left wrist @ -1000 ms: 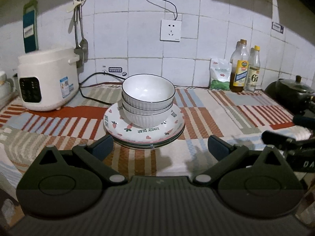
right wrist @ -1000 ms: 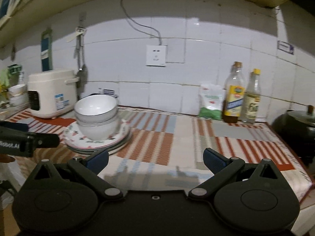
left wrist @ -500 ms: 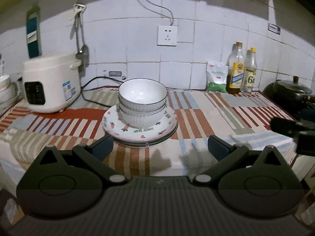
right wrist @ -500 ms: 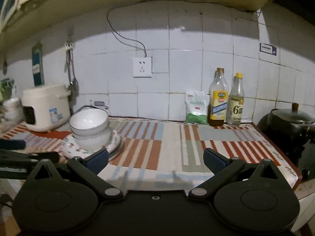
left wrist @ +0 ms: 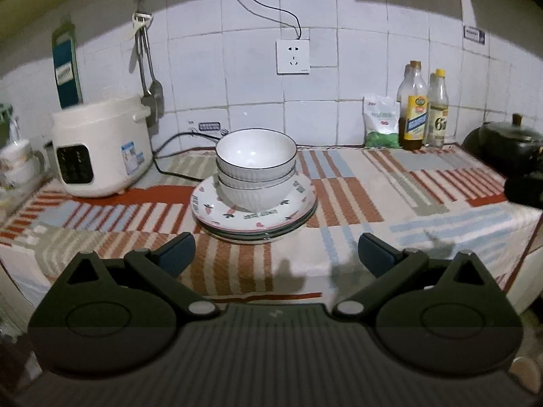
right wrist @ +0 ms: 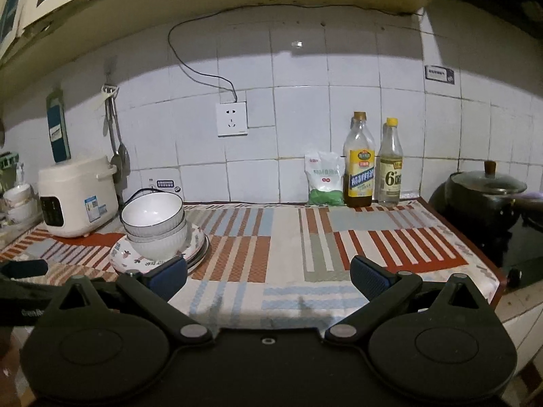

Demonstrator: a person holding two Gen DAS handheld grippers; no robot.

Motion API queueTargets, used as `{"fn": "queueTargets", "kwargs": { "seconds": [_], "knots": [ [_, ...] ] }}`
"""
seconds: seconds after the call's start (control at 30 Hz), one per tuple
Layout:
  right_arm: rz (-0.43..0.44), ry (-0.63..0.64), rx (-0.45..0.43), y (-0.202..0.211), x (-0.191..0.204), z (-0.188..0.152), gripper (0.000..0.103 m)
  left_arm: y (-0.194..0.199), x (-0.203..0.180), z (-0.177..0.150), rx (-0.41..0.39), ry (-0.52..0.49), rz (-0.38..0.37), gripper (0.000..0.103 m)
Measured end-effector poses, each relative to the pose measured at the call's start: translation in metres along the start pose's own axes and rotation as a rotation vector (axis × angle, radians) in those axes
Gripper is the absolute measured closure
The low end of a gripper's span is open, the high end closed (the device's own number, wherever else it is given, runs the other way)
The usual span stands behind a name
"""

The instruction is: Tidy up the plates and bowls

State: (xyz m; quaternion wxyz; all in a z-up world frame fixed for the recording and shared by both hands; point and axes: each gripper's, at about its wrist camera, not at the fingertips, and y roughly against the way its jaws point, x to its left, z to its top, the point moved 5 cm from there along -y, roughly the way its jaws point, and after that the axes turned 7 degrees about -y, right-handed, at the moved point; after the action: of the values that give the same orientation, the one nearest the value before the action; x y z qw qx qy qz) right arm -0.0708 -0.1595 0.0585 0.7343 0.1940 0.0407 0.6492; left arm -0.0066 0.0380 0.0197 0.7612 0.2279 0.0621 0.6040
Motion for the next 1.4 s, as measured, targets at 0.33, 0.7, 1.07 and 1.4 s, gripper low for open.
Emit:
{"fn": "queueTargets", "kwargs": {
  "seconds": [0.33, 0.7, 1.07, 1.4],
  "knots": [
    [-0.006, 0.032, -0.013, -0.009, 0.006, -0.016, 0.000, -0.001, 0.010, -0.007, -0.026, 0.072, 0.013, 0.000],
    [-0.029, 0.073, -0.044, -0.007, 0.013, -0.019, 0.000, -0.005, 0.014, -0.012, -0.039, 0.060, 0.071, 0.000],
    [-0.115, 0.125, -0.047, -0.009, 0.016, -0.023, 0.000, -0.002, 0.008, -0.015, -0.044, 0.020, 0.101, 0.000],
    [-0.139, 0.139, -0.050, -0.010, 0.016, -0.024, 0.000, -0.002, 0.005, -0.014, -0.057, 0.006, 0.115, 0.000]
  ]
}}
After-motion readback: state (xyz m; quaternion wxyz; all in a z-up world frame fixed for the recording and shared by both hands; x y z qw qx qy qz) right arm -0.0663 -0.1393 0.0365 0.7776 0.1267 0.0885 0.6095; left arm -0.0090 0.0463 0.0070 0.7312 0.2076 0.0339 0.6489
